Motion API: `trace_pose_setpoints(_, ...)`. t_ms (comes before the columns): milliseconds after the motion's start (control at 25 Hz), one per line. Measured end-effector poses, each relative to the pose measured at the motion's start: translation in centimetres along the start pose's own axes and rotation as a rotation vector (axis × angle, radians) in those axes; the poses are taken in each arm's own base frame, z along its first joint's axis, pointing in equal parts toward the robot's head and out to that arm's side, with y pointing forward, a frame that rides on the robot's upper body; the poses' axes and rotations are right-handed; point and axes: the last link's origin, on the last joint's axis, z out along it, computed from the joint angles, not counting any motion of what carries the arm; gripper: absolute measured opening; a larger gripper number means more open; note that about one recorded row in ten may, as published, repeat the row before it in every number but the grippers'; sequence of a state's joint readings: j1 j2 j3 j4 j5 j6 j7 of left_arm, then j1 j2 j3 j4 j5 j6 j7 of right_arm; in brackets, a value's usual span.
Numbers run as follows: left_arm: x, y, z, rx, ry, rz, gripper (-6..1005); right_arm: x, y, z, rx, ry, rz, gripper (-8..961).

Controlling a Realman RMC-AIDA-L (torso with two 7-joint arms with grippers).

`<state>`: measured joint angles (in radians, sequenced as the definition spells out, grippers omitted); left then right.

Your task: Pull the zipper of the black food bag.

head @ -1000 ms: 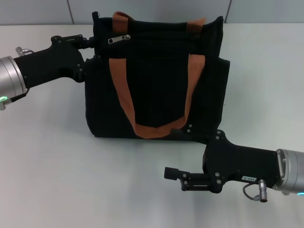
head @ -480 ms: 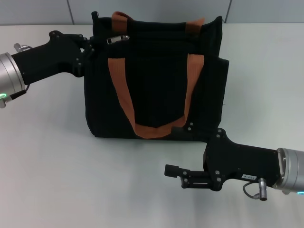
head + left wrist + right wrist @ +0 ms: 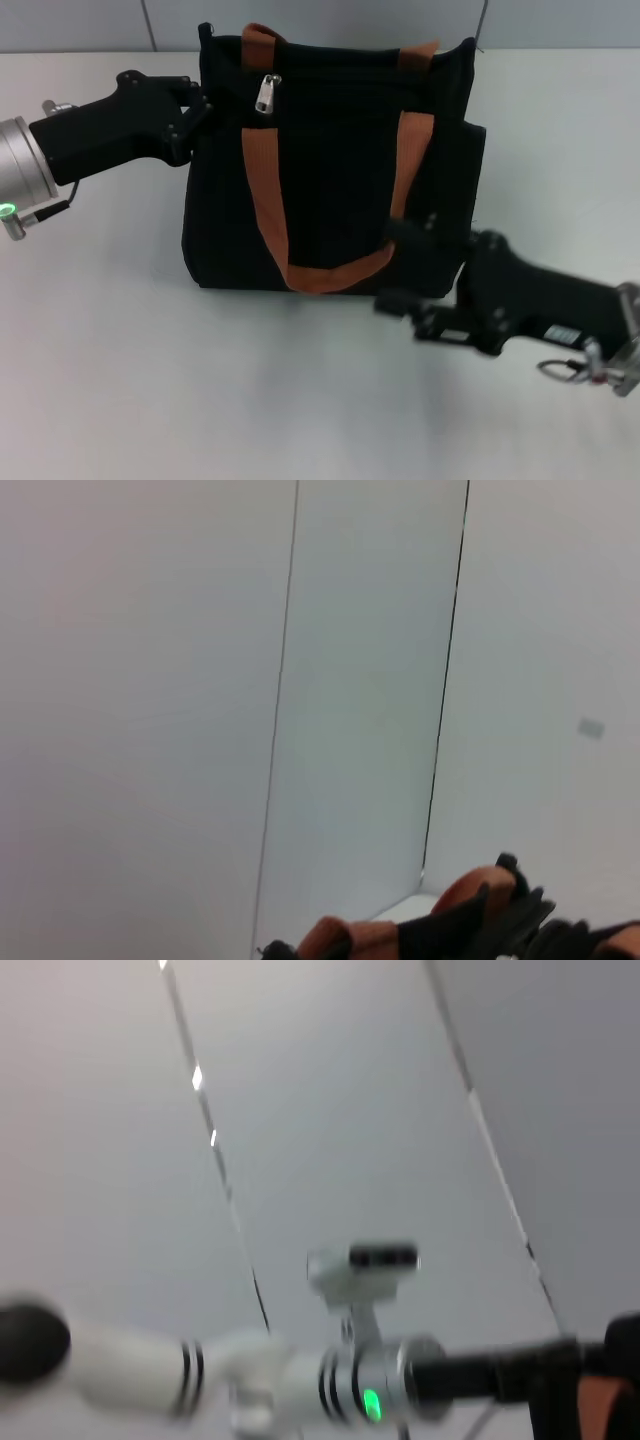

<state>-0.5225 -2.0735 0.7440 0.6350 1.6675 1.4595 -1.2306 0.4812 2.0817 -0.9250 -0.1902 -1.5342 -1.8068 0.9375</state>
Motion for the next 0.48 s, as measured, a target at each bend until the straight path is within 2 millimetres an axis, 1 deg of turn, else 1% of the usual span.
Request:
trace_pose_setpoints(80, -0.1, 0.2, 0.0, -0.007, 0.014, -0.016, 18, -1.5, -0.5, -0.3, 0.001, -0.053, 0.084, 825)
trace_pose_setpoints(120, -0.1, 0.3, 0.0, -0.009, 0.023, -0.023, 18, -3.1, -1.4, -0.4, 0.009, -0.071, 0.174, 825)
trace_pose_setpoints(160, -0.1, 0.3, 0.0, -0.009, 0.023, -0.023, 18, -3.1, -1.4, -0.4, 0.009, -0.071, 0.174, 825)
trace_pose_setpoints(280, 0.0, 0.4, 0.0, -0.013, 0.037, -0.031, 18, -6.4, -4.0, -0.1, 0.042, -0.019, 0.379, 825)
trace_pose_setpoints(400, -0.2, 0.6, 0.0, -0.02, 0.042, -0.044, 18, -9.3, -5.7, 0.8, 0.021, 0.025, 0.604, 825)
trace_pose_setpoints(480, -0.3, 0.7, 0.0, -0.017, 0.046, -0.049, 18, -10.4, -6.3, 1.9, 0.002, 0.046, 0.675, 825)
